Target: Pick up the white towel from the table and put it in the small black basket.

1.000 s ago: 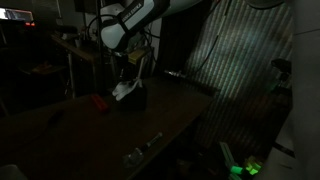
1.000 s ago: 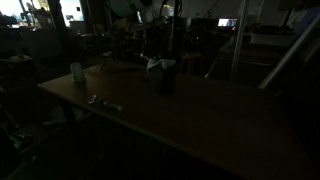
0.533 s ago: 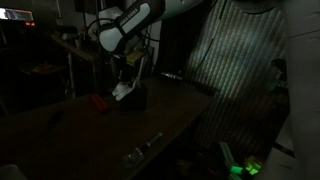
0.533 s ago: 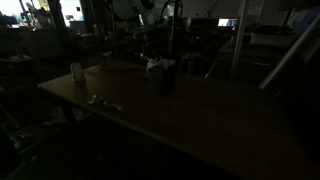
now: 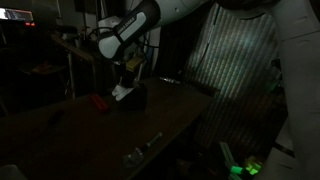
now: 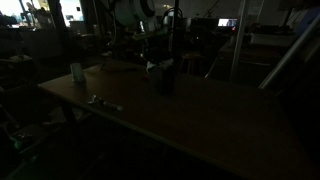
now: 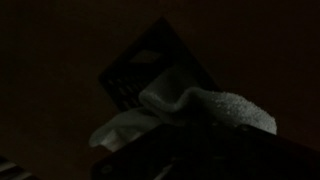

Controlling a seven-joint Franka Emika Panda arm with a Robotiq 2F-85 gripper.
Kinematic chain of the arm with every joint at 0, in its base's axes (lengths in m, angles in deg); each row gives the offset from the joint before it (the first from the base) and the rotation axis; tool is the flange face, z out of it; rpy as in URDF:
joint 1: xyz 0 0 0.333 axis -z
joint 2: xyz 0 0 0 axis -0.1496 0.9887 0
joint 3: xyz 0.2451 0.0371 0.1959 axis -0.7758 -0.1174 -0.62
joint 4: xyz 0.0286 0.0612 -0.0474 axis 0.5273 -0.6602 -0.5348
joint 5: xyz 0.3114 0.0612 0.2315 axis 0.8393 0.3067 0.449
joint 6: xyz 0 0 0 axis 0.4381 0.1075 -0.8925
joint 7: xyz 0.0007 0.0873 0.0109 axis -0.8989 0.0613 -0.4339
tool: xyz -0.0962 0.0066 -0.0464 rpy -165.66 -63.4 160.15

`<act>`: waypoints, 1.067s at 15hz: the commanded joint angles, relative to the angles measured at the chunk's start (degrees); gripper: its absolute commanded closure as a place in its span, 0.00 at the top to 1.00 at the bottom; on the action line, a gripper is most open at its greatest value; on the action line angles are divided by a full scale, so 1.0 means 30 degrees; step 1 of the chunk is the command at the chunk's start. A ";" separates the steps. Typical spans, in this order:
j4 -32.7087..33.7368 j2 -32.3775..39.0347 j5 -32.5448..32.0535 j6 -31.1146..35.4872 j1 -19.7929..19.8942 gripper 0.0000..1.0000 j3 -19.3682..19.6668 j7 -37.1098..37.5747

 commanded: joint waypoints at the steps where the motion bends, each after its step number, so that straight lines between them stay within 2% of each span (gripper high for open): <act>1: 0.1032 0.1075 0.1124 -0.0802 0.0056 0.00 -0.0470 -0.0677; 7: 0.1131 0.1108 0.3039 -0.2009 0.0281 0.00 -0.0980 -0.1778; 16: 0.1097 0.0503 0.2819 -0.2602 0.0461 0.00 -0.0685 -0.1755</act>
